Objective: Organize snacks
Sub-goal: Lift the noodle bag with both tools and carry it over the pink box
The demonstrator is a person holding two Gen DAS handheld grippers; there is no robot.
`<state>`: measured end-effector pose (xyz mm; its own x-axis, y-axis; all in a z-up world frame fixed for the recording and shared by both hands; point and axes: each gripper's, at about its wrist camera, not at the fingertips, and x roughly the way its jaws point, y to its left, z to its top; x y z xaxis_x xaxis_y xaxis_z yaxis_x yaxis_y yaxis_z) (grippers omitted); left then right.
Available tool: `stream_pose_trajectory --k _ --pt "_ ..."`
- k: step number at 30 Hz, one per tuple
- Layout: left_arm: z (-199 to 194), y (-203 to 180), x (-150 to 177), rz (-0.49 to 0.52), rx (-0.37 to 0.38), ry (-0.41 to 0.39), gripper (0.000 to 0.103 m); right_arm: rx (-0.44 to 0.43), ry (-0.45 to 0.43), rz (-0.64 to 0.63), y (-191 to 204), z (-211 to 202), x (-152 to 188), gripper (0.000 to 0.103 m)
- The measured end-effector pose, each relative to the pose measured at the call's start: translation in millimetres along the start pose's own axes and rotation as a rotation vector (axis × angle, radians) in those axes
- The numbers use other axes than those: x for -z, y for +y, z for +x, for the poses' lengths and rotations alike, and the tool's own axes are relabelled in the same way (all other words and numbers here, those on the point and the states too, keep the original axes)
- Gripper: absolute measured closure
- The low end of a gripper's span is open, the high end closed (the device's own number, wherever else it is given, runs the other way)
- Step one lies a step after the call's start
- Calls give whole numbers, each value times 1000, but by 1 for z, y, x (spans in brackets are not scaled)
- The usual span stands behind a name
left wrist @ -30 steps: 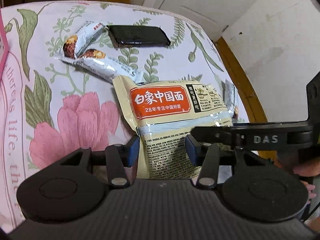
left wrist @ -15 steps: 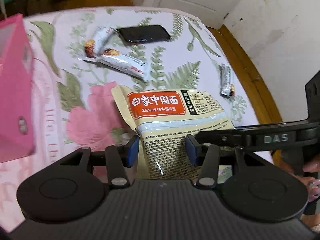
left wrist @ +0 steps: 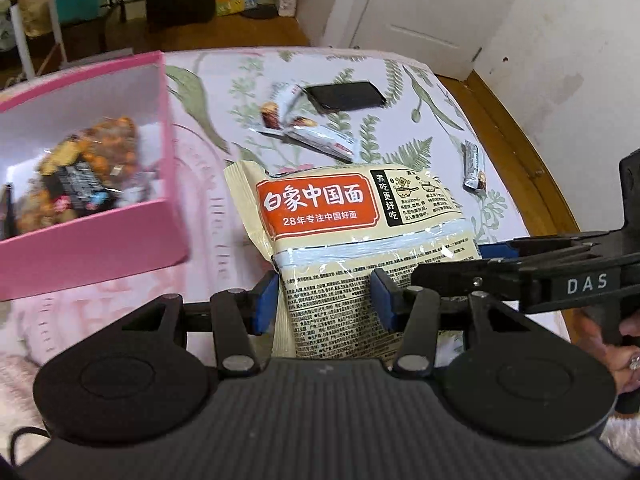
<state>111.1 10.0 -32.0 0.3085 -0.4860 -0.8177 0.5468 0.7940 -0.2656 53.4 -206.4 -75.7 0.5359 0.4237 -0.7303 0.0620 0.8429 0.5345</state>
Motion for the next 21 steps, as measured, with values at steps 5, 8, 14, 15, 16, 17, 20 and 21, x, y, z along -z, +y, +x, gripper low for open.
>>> stream_pose_trajectory --k 5,8,14,15,16,17,20,21 --pt "-39 29 2 -15 -7 -40 56 -93 7 -66 32 1 -6 30" --pt "-58 51 0 -48 3 -60 56 -130 24 -125 54 4 -18 31" --pt "-84 95 -21 -83 -60 -166 56 -149 37 -234 102 31 -60 32" --pt "-86 102 -25 -84 -80 -183 56 -147 34 -244 109 39 -68 32" --pt "-86 109 -28 -87 -98 -193 56 -144 30 -257 115 49 -77 32" --pt "-84 116 -34 -80 -124 -199 55 -141 30 -268 120 59 -84 32" --pt "-72 144 -52 -86 -196 -202 55 -117 43 -325 137 96 -103 32" --pt "-68 153 -58 -91 -212 -198 55 -113 52 -327 141 109 -110 32"
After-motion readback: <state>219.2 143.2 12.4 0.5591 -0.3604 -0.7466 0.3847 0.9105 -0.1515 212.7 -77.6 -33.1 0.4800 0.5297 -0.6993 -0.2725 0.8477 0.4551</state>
